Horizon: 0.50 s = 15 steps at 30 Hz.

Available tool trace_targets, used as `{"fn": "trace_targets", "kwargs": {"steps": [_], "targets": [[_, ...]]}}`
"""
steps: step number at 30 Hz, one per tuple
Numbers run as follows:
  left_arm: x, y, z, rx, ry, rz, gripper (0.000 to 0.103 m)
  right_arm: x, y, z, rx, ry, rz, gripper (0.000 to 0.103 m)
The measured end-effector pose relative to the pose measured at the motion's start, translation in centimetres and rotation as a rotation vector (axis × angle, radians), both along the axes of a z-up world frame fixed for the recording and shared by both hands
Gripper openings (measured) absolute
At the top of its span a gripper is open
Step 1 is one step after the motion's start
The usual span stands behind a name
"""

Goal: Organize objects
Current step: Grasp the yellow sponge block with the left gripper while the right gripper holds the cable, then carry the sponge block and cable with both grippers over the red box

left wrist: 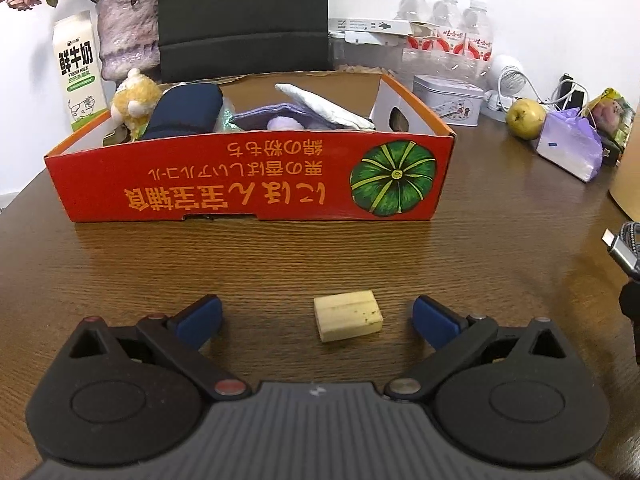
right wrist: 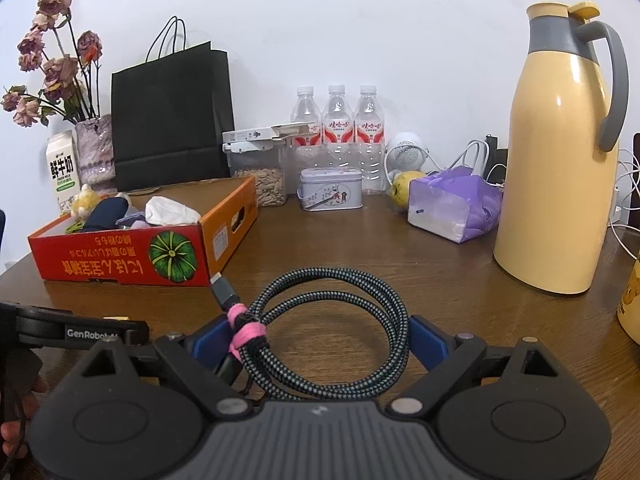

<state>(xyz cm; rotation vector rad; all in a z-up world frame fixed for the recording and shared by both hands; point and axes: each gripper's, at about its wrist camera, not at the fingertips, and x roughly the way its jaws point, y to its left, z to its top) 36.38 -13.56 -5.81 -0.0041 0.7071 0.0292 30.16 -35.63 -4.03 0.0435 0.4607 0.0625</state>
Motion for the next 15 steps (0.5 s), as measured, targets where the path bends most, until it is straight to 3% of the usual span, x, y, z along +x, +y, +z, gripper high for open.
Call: {"fn": "trace_targets", "kwargs": {"steps": [3, 5, 6, 8, 11, 15], "targets": [[-0.3, -0.2, 0.1, -0.003, -0.023, -0.032, 0.087, 0.1, 0.2, -0.1, -0.016, 0.001, -0.001, 0.093], [-0.6, -0.4, 0.3, -0.007, -0.041, -0.047, 0.068, 0.0, 0.4, -0.2, -0.025, -0.002, 0.003, 0.093], [-0.6, -0.4, 0.3, -0.01, -0.046, -0.052, 0.064, 0.0, 0.5, -0.2, -0.03, -0.003, 0.005, 0.093], [-0.7, -0.2, 0.4, -0.024, -0.058, -0.061, 0.042, 0.1, 0.6, -0.3, -0.034, -0.002, 0.007, 0.093], [-0.9, -0.1, 0.5, -0.033, -0.064, -0.074, 0.034, 0.1, 0.3, -0.2, -0.018, -0.002, 0.006, 0.093], [-1.3, 0.0, 0.6, -0.036, -0.077, -0.089, 0.034, 0.1, 0.0, -0.2, -0.009, -0.005, 0.0, 0.093]]}}
